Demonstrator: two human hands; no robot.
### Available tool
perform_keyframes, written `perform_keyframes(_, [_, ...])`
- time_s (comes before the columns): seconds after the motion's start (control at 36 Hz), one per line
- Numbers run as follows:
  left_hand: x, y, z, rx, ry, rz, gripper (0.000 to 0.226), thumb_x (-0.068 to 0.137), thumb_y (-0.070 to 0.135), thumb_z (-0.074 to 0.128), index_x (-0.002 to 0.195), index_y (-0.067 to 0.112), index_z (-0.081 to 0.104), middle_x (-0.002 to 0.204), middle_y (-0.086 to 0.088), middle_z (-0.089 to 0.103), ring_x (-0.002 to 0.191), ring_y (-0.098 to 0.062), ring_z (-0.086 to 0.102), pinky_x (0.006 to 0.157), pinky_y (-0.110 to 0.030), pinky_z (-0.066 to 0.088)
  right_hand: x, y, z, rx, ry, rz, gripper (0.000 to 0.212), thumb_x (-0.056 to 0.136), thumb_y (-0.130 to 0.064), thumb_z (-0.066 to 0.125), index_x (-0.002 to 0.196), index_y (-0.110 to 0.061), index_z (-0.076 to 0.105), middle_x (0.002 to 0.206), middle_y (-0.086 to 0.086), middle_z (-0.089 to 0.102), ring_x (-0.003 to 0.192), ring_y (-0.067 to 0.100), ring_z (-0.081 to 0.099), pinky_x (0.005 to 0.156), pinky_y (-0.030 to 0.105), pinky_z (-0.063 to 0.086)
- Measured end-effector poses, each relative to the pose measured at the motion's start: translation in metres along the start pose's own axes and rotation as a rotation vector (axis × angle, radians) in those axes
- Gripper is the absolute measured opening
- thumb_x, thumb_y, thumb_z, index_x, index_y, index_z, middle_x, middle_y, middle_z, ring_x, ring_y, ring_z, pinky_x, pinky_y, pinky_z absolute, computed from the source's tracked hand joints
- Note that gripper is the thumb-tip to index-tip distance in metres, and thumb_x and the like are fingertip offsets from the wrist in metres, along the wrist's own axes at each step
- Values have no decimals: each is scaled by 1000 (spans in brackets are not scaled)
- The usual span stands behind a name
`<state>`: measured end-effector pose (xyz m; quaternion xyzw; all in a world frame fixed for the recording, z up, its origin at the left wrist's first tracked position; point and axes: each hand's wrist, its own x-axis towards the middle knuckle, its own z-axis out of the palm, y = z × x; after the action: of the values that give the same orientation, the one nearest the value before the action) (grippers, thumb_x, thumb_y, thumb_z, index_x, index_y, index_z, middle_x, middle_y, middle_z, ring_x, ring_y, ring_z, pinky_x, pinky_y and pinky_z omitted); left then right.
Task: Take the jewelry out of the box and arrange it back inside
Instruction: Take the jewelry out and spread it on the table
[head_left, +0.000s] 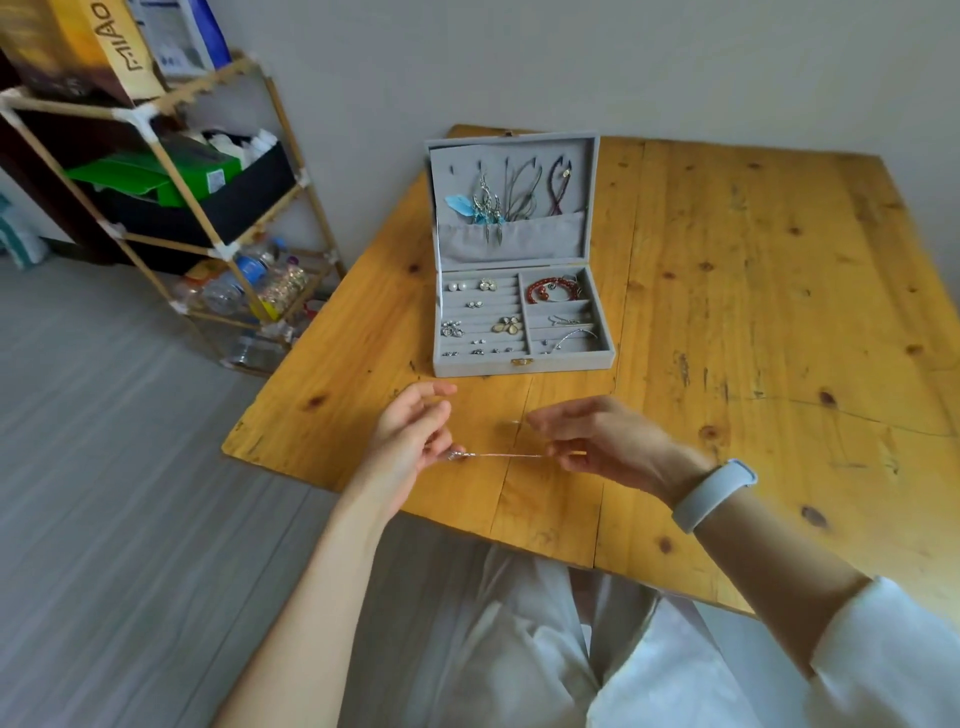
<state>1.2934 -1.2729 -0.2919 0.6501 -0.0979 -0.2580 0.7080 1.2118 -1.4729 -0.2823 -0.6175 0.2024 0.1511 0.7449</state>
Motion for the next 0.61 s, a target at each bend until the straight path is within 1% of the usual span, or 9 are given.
perform_keyframes(0.06, [2,1,-5,151,-1,34,16,94,5,47,95,15,59,64,5,41,51,-7,38,59,-26,46,7,1,13,-256,109,-56,10,85,-4,61,92,-4,67,80,8,63,71,15,58,62,23,55])
perform_keyframes(0.11, [3,4,-8,309,-2,76,16,93,6,48,93,16,61,65,6,43,53,-5,42,58,-24,45,15,2,22,-608,218,-128,10,84,-11,63,90,-6,69,83,13,66,72,19,59,69,32,55])
perform_keyframes(0.17, [6,7,-13,418,-14,105,16,92,5,50,91,16,62,68,1,43,56,-6,44,56,-20,46,23,2,29,-768,261,-165,14,85,-17,62,90,-7,70,81,10,67,71,19,58,70,33,53])
perform_keyframes(0.22, [9,9,-19,480,-42,100,13,90,3,54,89,14,62,72,-6,37,61,-11,42,55,-17,45,27,0,33,-622,271,-179,15,88,-19,59,88,-8,70,74,6,62,65,16,55,64,30,54])
perform_keyframes(0.28, [12,8,-26,531,-71,72,14,86,1,59,87,15,62,72,-3,34,64,-11,39,58,-19,43,30,-3,35,-403,248,-147,13,89,-18,59,87,-10,68,65,1,55,59,12,52,56,24,52])
perform_keyframes(0.39, [21,1,-38,714,-87,39,22,79,2,67,79,23,60,84,1,42,70,-8,42,64,-11,39,38,-8,36,-277,159,-42,7,87,-17,60,82,-14,61,56,-1,48,52,11,49,46,19,40])
perform_keyframes(0.5, [28,-8,-47,959,-50,88,17,79,9,69,80,23,60,94,6,46,78,-4,46,69,-13,35,49,-11,34,-291,198,-27,13,85,-12,60,73,-13,58,61,3,55,49,13,48,44,21,36])
perform_keyframes(0.56, [29,-10,-46,1020,-37,148,11,82,9,67,85,19,62,96,7,48,84,-4,47,70,-13,34,56,-10,35,-367,296,-95,12,84,-10,59,73,-11,59,61,7,55,48,15,46,43,23,35])
perform_keyframes(0.61, [31,-11,-44,1049,-24,218,8,84,9,65,90,14,63,99,7,50,89,-7,49,76,-13,33,64,-7,36,-533,407,-171,7,83,-11,58,77,-13,61,64,5,56,56,18,49,52,26,40])
